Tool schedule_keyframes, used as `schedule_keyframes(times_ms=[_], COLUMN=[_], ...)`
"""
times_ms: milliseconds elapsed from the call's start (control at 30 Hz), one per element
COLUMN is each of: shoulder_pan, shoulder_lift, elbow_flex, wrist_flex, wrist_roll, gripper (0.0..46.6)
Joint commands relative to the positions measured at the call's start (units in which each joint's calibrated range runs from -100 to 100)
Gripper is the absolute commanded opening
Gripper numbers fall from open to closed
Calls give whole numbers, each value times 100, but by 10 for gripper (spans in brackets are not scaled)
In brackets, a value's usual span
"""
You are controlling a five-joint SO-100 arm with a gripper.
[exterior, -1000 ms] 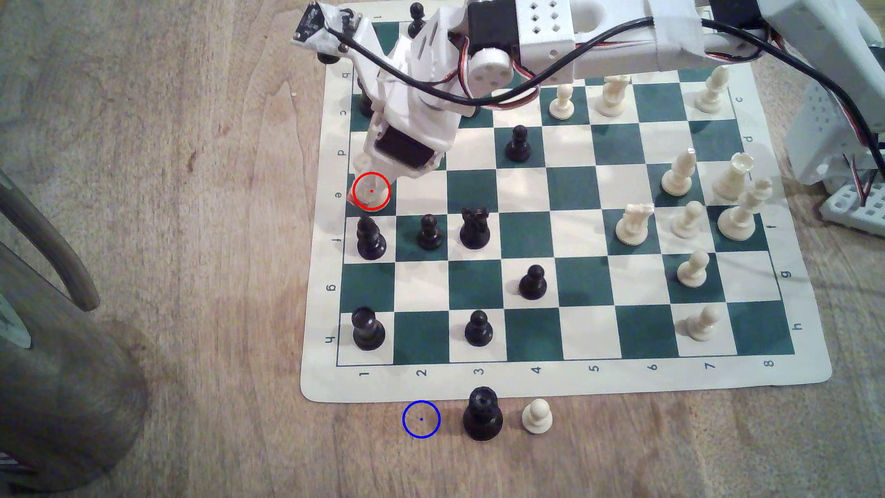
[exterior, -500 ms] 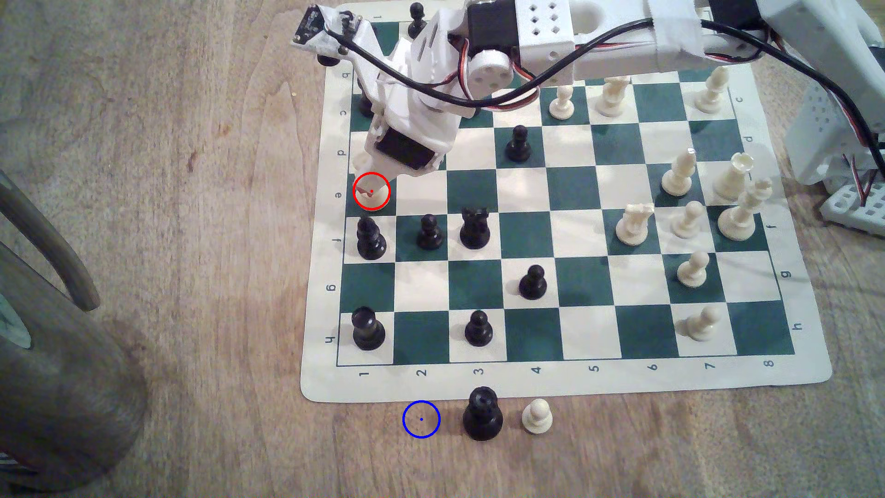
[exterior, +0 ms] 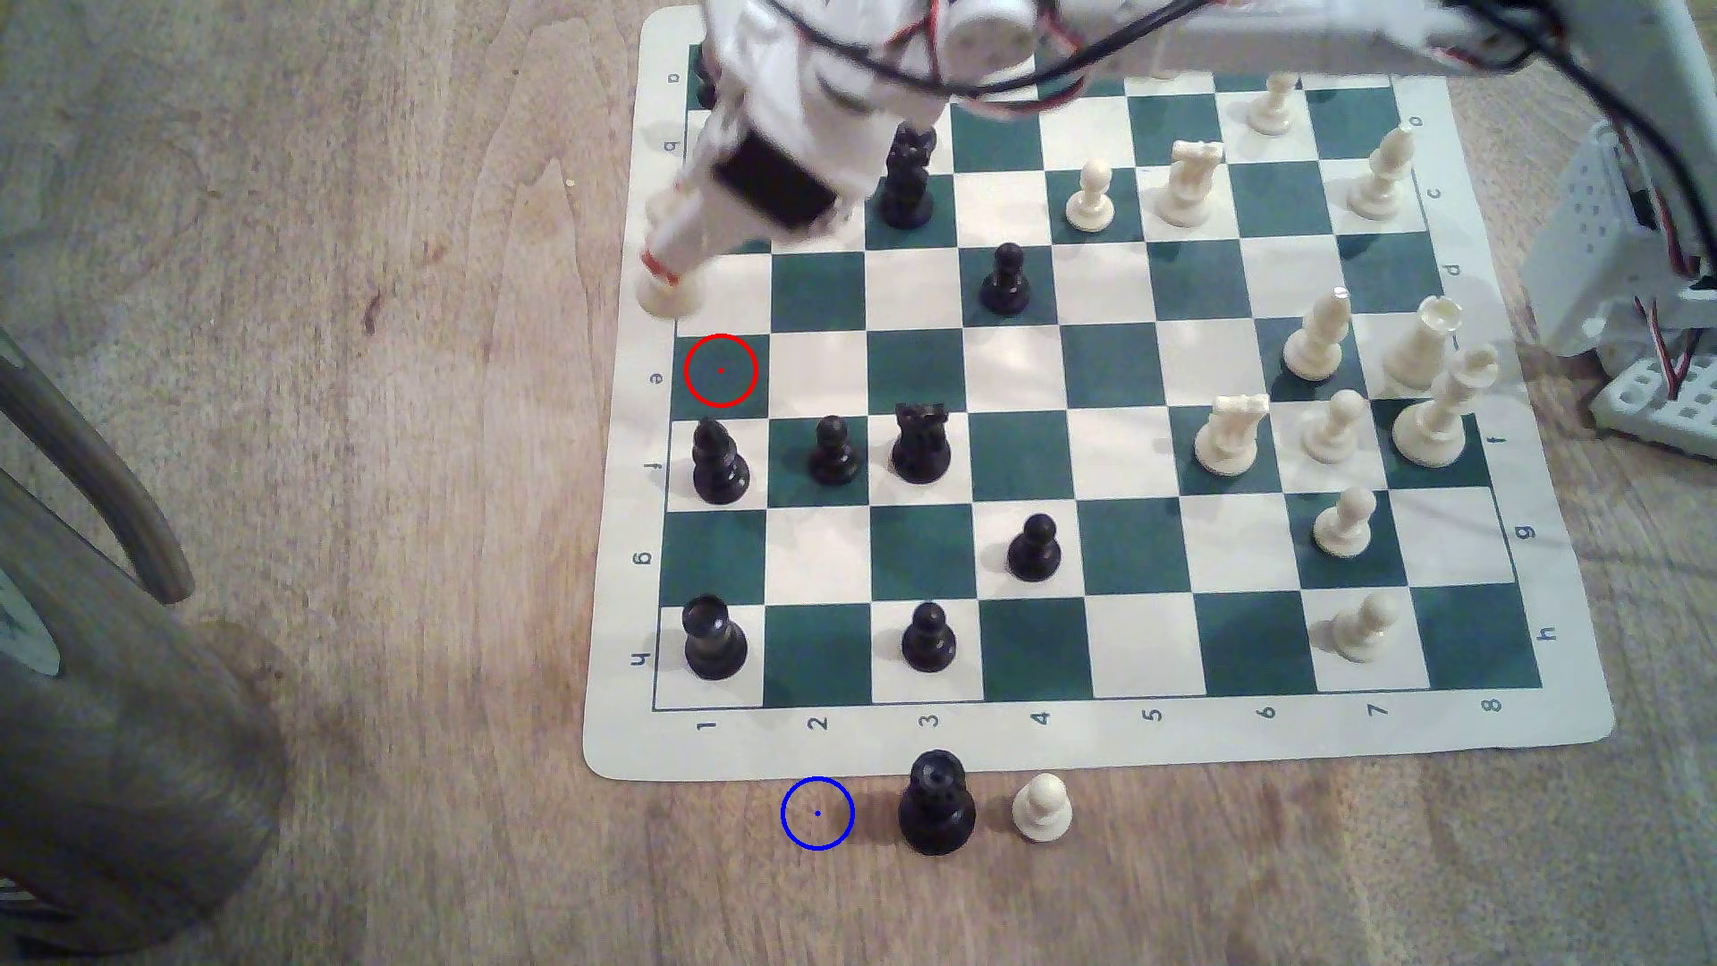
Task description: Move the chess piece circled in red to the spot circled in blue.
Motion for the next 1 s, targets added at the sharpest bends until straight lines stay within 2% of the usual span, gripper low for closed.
schedule_keyframes(times_ms=[0, 400, 633, 967], shoulder_pan=[-408, -1981, -2379, -2552], shoulder_lift=[-1395, -1531, -1124, -131], elbow_flex=[48, 48, -6, -187], wrist_flex=[80, 523, 433, 310], wrist_roll=[-54, -107, -83, -68], gripper=[3, 3, 5, 6])
